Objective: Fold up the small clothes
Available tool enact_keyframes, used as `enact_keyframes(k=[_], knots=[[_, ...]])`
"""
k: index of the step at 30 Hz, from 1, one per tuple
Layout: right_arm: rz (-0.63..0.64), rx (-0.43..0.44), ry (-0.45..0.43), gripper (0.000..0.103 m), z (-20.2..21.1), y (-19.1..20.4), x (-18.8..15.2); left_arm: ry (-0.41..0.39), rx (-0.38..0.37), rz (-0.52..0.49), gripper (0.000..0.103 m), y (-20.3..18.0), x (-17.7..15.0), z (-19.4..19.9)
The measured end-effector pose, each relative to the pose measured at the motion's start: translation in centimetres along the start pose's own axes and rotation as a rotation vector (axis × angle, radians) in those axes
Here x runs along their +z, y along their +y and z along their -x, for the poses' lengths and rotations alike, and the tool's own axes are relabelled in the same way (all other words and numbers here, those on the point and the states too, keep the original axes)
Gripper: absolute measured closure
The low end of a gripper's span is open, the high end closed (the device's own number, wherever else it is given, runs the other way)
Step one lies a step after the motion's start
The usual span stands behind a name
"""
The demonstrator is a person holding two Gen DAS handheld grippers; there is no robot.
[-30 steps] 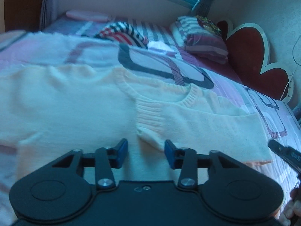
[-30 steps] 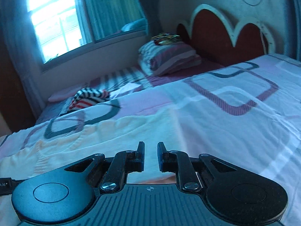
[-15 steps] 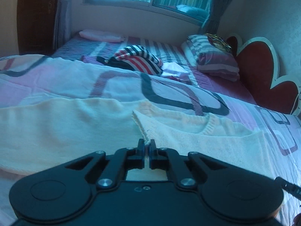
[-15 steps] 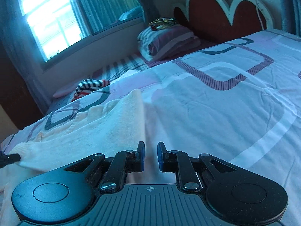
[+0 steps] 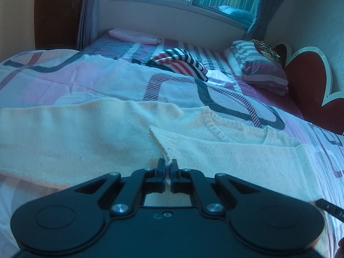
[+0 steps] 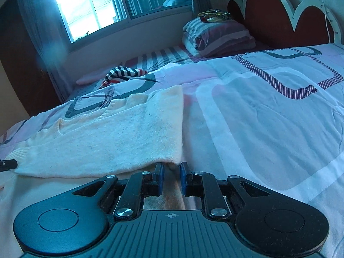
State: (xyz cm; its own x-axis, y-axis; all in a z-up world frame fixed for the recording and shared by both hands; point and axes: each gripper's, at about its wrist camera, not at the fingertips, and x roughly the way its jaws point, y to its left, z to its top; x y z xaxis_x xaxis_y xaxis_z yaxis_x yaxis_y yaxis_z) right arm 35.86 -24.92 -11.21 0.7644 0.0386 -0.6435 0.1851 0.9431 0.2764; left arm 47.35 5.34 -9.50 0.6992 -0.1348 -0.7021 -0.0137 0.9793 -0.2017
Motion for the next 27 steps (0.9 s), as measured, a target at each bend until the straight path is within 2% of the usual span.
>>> enact_keyframes(k=[2,8,15,20,22,23,25,27], knots=[[-0.008,-0.033,-0.016,0.087,0.2,-0.5,0.3,-0.009,0.003,0.006,0.1,0.2,-0.1,0.0],[0.006,-0.033,0.012,0.088,0.3,-1.3,0.2,0.02,0.017,-0.009,0.1,0.6,-0.5,-1.2],[-0.006,0.023,-0.091,0.087,2.9,-1.1,1.7,-0.015,0.028,0.002,0.1,1.3,0.0,-0.7],[0.035,0.085,-0.059,0.088,1.2,0.5,2.2,0.016,0.045,-0.012,0.1,1.4,0.0,-1.5],[0.064,0.056,0.002,0.088,-0.6,0.8,1.7,0.015,0.051,-0.028,0.099,1.4,-0.4,-1.7],[0.069,0.021,0.034,0.088,-1.4,0.6,1.4,0.013,0.057,-0.028,0.094,1.5,-0.5,-1.8],[0.035,0.035,0.035,0.088,-1.5,-0.3,1.4,0.007,0.082,-0.026,0.078,1.8,-0.5,-1.6],[0.036,0.037,0.0,0.088,-0.7,-0.3,1.9,-0.031,0.14,-0.033,0.045,1.8,-0.3,-0.6]])
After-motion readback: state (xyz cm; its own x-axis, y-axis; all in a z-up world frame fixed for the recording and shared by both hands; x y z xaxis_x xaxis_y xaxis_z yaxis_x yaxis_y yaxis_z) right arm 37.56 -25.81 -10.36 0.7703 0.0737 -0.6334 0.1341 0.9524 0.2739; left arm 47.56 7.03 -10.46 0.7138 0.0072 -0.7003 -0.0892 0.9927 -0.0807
